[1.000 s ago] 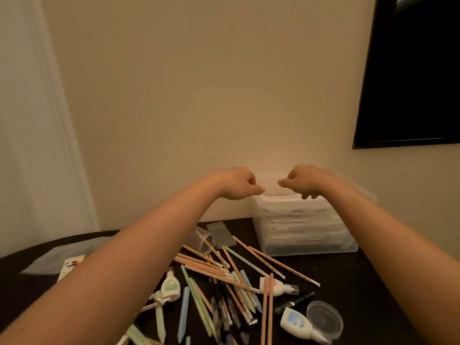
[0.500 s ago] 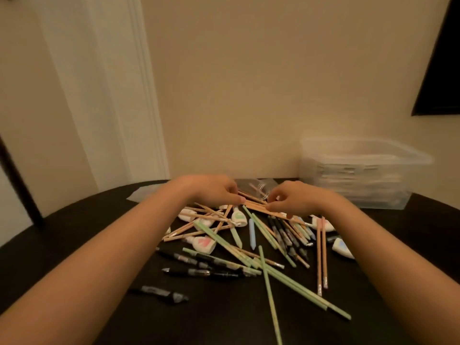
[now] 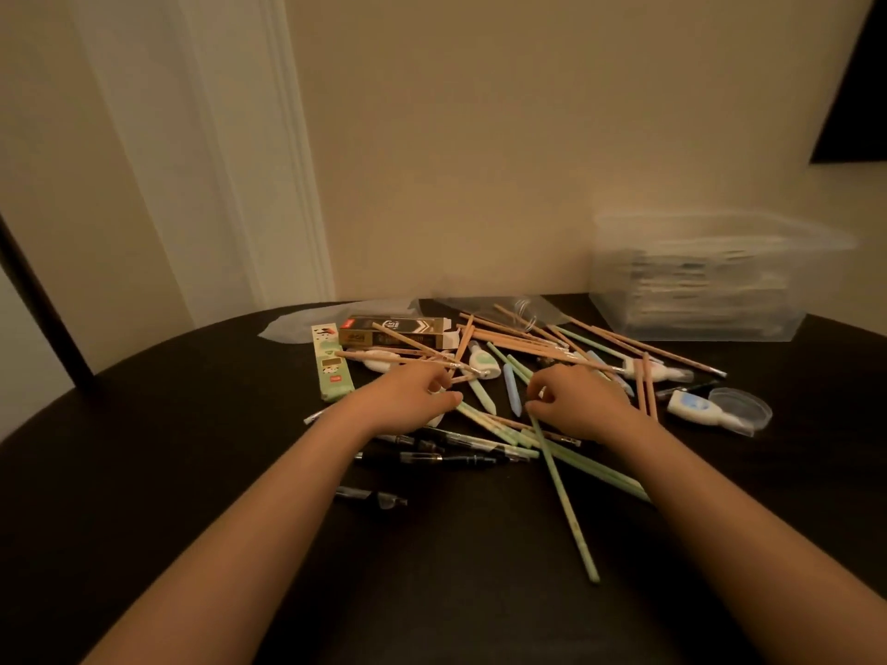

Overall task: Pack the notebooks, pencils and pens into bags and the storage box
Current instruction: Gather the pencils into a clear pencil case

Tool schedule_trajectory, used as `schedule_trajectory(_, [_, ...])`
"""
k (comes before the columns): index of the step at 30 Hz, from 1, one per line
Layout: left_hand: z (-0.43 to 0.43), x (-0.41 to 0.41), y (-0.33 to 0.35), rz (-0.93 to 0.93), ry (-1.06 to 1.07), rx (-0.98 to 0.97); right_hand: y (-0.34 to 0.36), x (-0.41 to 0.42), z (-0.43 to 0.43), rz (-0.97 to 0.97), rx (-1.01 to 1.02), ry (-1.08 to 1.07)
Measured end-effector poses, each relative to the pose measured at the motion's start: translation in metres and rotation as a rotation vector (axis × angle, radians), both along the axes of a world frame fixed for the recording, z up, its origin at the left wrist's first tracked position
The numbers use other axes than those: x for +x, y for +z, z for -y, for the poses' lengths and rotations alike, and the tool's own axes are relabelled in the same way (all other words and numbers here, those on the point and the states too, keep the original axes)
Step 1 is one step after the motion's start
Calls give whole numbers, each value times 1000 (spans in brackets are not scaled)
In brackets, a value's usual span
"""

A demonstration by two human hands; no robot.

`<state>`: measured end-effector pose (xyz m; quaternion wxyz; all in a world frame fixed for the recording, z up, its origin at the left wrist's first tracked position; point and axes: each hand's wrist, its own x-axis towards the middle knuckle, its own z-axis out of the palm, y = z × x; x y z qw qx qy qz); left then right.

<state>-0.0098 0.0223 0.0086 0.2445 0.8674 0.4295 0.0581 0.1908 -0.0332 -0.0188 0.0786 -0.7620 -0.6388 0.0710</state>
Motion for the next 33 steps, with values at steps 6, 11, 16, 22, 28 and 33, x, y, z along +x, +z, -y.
schedule_trajectory(6, [24, 42, 3, 102, -122, -3, 6, 21, 31, -20, 131, -76])
schedule_trajectory(11, [62, 95, 5, 122, -279, -38, 15, 53, 89, -16, 187, -192])
schedule_trajectory(16, [119, 158, 2, 107, -476, -34, 14, 98, 170, -47, 233, -356])
schedule_trajectory(22, [205, 224, -16, 178, -669, -222, -6, 146, 282, -94, 376, -552])
schedule_trajectory(28, [287, 273, -64, 187, -840, -443, -63, 176, 373, -127, 344, -703])
schedule_trajectory(33, [327, 317, -128, 11, -887, -512, -133, 204, 418, -227, 167, -863])
